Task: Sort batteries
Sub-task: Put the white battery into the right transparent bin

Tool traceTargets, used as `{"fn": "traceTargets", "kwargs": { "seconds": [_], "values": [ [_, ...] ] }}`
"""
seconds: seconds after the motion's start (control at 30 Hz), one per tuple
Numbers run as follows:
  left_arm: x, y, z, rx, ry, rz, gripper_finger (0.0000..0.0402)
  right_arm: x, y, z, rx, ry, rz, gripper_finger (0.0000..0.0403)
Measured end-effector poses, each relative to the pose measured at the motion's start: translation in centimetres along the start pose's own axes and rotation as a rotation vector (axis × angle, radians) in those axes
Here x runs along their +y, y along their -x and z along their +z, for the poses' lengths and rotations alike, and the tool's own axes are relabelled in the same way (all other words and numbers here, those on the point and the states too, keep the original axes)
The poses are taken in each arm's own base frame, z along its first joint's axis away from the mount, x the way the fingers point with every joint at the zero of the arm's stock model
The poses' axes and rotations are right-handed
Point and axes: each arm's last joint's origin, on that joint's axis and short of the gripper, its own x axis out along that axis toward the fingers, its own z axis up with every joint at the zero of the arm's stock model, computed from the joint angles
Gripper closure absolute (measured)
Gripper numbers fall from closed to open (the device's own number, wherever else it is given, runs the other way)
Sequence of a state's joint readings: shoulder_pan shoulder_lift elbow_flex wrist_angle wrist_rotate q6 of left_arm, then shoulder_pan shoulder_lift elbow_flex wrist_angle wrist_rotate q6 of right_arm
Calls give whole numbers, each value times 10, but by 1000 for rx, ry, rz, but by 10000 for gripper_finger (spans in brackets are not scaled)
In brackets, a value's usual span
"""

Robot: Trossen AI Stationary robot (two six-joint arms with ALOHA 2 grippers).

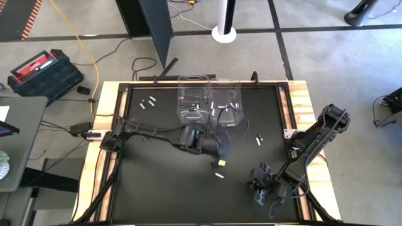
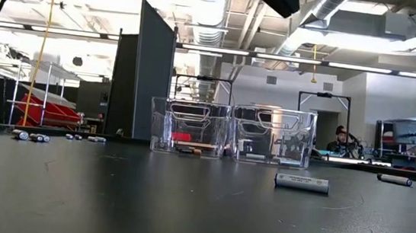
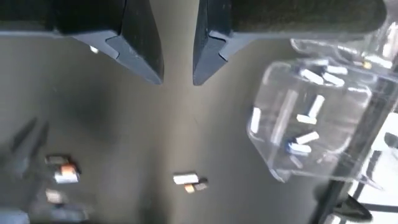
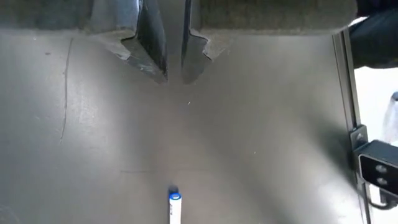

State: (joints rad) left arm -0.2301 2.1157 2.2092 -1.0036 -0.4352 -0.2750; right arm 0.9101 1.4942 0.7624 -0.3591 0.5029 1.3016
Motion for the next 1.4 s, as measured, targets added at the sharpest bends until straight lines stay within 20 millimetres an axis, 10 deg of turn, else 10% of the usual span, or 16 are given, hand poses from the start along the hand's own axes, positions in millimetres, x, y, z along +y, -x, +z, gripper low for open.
{"fn": "traceTargets", "kwargs": {
  "seconds": [0.47,1.03,1.4],
  "values": [
    [-33,25,-59,-55,4,-37,319,-1,-1,3,-5,5,-3,340],
    [24,81,-179,-204,213,-332,319,-8,-19,47,-209,56,-58,285],
    [38,84,-204,-145,32,-280,319,-20,-29,71,-246,21,-113,198]
  ]
}}
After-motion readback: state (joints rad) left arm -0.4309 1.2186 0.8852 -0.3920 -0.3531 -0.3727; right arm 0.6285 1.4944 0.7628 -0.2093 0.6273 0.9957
